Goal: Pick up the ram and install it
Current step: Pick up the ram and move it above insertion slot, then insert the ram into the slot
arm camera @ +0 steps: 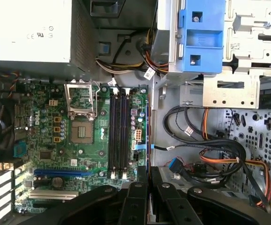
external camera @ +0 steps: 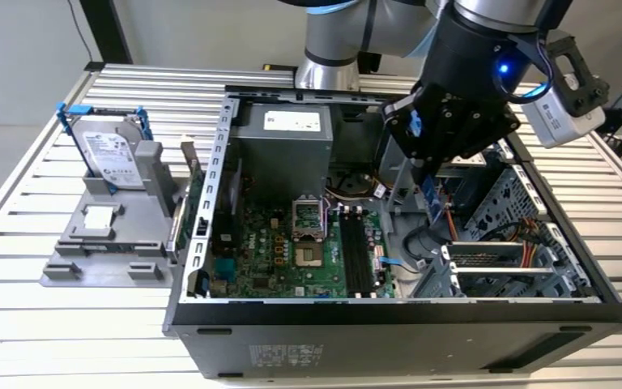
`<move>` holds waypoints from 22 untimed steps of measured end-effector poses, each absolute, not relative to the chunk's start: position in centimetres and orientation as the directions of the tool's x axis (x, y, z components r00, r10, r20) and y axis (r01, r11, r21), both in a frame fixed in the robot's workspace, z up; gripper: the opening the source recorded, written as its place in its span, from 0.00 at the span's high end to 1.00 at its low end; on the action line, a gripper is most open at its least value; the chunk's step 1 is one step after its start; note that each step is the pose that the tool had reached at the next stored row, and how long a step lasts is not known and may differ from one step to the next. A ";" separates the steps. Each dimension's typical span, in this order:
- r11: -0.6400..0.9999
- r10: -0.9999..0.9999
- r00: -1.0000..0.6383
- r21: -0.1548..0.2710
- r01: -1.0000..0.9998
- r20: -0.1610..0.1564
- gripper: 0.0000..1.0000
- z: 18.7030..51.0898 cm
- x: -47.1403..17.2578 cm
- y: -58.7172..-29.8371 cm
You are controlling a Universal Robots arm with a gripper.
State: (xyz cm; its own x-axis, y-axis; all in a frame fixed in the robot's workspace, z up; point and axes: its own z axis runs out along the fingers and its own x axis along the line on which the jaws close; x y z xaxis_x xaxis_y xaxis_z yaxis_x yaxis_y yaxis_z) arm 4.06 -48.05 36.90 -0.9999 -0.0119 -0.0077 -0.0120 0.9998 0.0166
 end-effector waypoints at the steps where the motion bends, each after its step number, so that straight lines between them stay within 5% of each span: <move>1: 1.000 -0.011 -1.000 0.016 -0.011 -0.008 1.00 36.7 4.1 -48.0; 22: 1.000 0.024 -1.000 0.002 0.024 -0.008 1.00 32.9 4.2 -46.8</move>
